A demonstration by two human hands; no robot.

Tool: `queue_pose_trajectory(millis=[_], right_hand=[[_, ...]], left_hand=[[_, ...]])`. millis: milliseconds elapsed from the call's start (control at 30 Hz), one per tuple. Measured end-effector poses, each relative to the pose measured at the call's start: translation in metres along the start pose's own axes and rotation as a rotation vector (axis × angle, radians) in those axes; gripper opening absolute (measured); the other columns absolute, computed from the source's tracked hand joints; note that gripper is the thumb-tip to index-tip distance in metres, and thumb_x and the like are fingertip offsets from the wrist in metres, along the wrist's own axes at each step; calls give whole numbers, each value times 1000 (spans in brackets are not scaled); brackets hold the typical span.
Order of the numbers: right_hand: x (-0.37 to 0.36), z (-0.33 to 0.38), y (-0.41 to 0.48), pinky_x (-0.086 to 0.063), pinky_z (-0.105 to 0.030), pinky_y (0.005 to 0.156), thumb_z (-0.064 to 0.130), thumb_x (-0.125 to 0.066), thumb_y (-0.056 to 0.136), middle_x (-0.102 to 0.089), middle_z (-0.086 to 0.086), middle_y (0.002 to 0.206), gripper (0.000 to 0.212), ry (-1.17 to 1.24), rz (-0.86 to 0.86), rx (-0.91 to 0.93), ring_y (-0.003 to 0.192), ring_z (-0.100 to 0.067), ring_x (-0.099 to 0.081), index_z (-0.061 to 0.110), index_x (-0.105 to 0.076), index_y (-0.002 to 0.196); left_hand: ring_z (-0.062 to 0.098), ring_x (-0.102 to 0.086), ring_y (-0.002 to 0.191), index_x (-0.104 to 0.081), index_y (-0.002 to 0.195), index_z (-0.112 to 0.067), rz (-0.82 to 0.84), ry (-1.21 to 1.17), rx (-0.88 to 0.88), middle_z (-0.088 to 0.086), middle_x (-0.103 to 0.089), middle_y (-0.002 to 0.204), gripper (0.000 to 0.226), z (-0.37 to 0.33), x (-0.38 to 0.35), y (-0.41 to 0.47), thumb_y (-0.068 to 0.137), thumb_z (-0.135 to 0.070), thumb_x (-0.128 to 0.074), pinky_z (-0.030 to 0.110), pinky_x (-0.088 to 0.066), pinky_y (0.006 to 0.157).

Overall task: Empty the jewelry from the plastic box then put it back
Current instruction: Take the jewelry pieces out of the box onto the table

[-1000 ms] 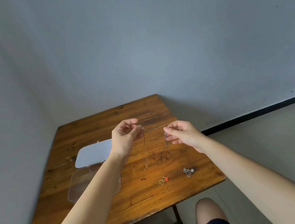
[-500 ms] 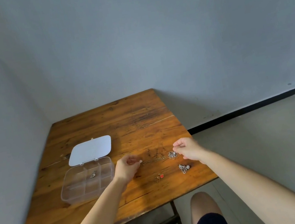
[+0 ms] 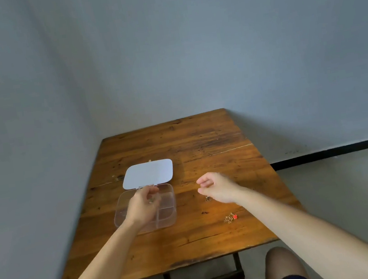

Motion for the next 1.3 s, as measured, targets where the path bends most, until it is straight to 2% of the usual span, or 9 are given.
queue_pose_trajectory(millis=[133, 233, 333, 433, 600, 700, 867, 1100, 1300], right_hand=[[-45, 36, 17, -53, -37, 96, 29, -64, 94, -64, 3, 124, 31, -28, 56, 70, 108, -14, -62, 24, -61, 124], [-70, 65, 29, -54, -29, 88, 28, -64, 94, -65, 4, 122, 31, -108, 68, 151, 102, -11, -63, 26, -61, 125], [-92, 91, 44, -52, -28, 78, 33, -65, 93, -63, 3, 119, 38, -258, 107, 221, 96, -15, -63, 26, -59, 130], [-115, 107, 61, -54, -38, 89, 36, -67, 89, -59, -2, 135, 51, -469, 185, 261, 115, -25, -60, 22, -55, 136], [-144, 108, 81, -52, -40, 80, 46, -72, 84, -63, -5, 116, 50, -757, 231, 272, 104, -30, -63, 18, -64, 124], [-153, 103, 84, -48, -36, 83, 45, -73, 84, -64, 0, 119, 52, -667, 241, 266, 108, -24, -62, 25, -61, 131], [-152, 93, 83, -44, -27, 79, 46, -74, 84, -71, 10, 106, 46, -491, 265, 226, 92, -12, -62, 31, -65, 127], [-155, 93, 88, -43, -44, 100, 46, -75, 82, -65, 16, 90, 25, -460, 278, 205, 87, -9, -59, 33, -75, 103], [-153, 91, 90, -46, -46, 102, 41, -86, 70, -72, 17, 86, 27, -319, 256, 184, 84, -3, -65, 32, -77, 94]], left_hand=[[17, -61, 108, -66, 119, -17, -57, 88, 11, 1, -66, 120, 30, 27, 29, 7, 89, -21, -67, 26, -50, 83], [24, -56, 122, -63, 126, -15, -134, 202, -13, 7, -62, 132, 38, 42, 53, 12, 89, -20, -68, 38, -48, 101], [26, -47, 135, -48, 142, -12, -151, 64, 71, 8, -51, 146, 49, 63, 60, 11, 96, -23, -59, 40, -39, 110], [26, -45, 137, -40, 147, -12, -168, -121, 171, 8, -47, 149, 48, 79, 52, 10, 102, -28, -47, 36, -37, 108], [27, -57, 117, -56, 130, -8, -301, -147, 185, 11, -63, 125, 34, 97, 48, 6, 104, -21, -38, 29, -41, 92], [25, -59, 112, -61, 122, -9, -343, -217, 221, 7, -66, 116, 31, 116, 40, -4, 105, -21, -37, 29, -42, 89], [21, -60, 108, -62, 121, -11, -368, -201, 220, 5, -66, 115, 31, 117, 37, -2, 105, -22, -37, 30, -46, 89], [22, -59, 110, -60, 121, -15, -380, -169, 233, 4, -65, 116, 30, 121, 36, -1, 105, -23, -37, 38, -50, 94], [23, -59, 111, -60, 122, -13, -380, -178, 242, 5, -65, 117, 30, 120, 35, -1, 105, -21, -37, 35, -47, 92]])
Point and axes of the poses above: each hand's wrist, its own y-axis towards the middle knuckle, its own x-axis out of the back of the hand, z = x × y, the point moved 10 cm from there along y, towards the middle knuckle
